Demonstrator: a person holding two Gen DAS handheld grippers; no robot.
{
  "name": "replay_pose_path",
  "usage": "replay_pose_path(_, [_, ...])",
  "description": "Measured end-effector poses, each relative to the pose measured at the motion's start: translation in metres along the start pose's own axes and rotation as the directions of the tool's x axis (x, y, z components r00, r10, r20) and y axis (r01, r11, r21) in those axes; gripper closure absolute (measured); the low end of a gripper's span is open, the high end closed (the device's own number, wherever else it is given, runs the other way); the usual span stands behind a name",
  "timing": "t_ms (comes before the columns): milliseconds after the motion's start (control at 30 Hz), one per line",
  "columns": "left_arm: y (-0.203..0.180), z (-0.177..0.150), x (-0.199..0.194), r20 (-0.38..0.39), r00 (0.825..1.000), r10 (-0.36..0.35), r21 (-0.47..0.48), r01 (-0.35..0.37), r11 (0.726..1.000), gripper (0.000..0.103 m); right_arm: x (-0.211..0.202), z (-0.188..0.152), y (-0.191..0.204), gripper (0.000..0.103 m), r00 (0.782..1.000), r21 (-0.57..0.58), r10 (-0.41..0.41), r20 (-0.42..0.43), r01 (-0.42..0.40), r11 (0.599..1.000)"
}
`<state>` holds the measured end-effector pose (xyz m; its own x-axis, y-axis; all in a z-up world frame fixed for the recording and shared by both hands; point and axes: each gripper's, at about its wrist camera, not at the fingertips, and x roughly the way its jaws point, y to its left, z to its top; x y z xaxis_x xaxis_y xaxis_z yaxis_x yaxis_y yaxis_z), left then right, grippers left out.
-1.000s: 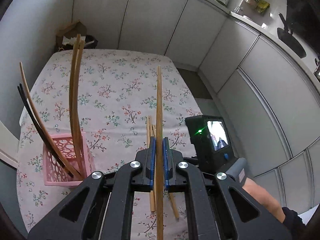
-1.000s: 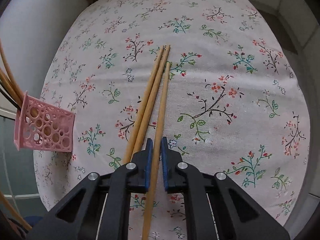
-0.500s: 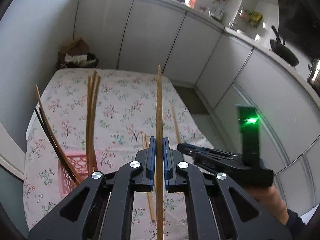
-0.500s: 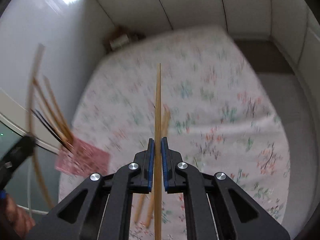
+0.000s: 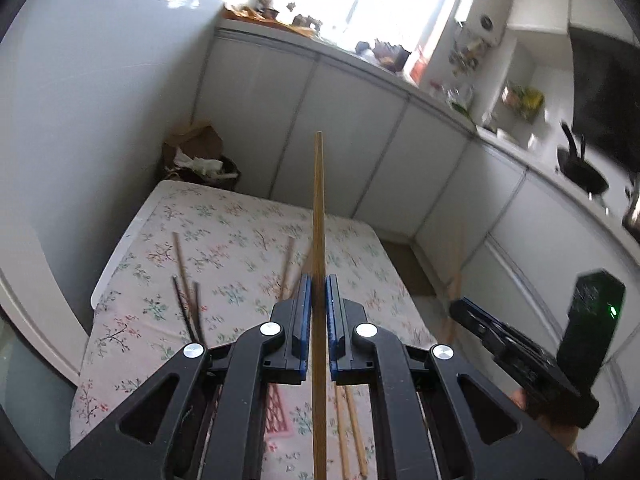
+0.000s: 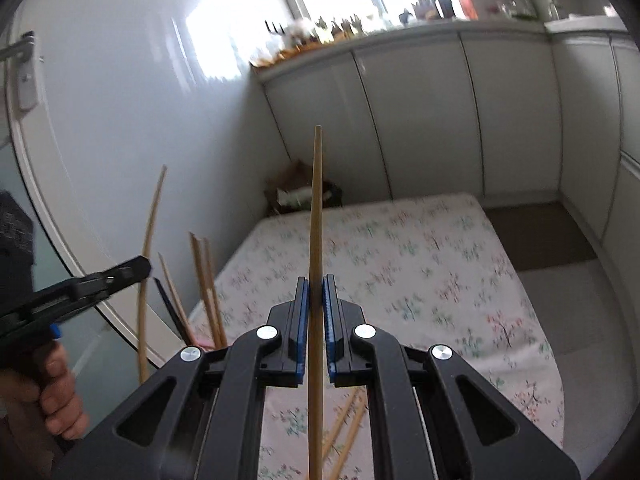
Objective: Organize utensils
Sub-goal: 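Lift both chopsticks and lower them into the pink holder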
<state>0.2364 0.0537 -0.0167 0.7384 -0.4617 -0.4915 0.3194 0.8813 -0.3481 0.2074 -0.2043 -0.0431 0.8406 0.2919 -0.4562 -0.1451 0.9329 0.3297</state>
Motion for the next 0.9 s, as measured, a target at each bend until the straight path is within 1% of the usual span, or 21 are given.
replay_pose_path(167, [0.02,0.002,0.001,0.089,0.995,0.042,-0.023,-0.04,0.999,0.097,0.001,-0.006,0.015,0.096,1.0,-0.052,0.01,0.013,-0.009,0.999])
replay_pose_path(300, [0.022,-0.002,0.006,0.159,0.983,0.087,0.015,-0.09,0.996,0.097,0.0,-0.006,0.021,0.096,1.0,-0.066,0.016,0.019,-0.014,0.998])
replay_pose_path(467, [0.02,-0.011,0.012,0.235,0.965,0.115,0.054,-0.131,0.99,0.097,-0.004,-0.009,0.021,0.096,0.999,-0.07,0.024,0.026,-0.023,0.997])
replay_pose_path(533, [0.018,-0.017,0.016,0.25,0.96,0.124,0.07,-0.145,0.987,0.097,-0.003,-0.01,0.02,0.096,0.999,-0.068,0.028,0.024,-0.026,0.997])
replay_pose_path(633, [0.013,-0.028,0.023,0.235,0.962,0.141,0.113,-0.172,0.979,0.097,-0.003,-0.011,0.021,0.095,0.999,-0.074,0.031,0.02,-0.029,0.997])
replay_pose_path(767, [0.006,-0.041,0.032,0.211,0.968,0.139,0.182,-0.179,0.967,0.096,-0.004,-0.011,0.02,0.095,0.999,-0.078,0.034,0.02,-0.032,0.996])
replay_pose_path(867, [0.011,-0.044,0.035,0.184,0.972,0.149,0.181,-0.183,0.966,0.096,-0.006,-0.009,0.017,0.095,0.999,-0.066,0.038,0.026,-0.036,0.997])
replay_pose_path(900, [0.013,-0.045,0.035,0.164,0.974,0.154,0.179,-0.182,0.967,0.096,-0.007,-0.008,0.017,0.095,0.999,-0.064,0.04,0.028,-0.039,0.997])
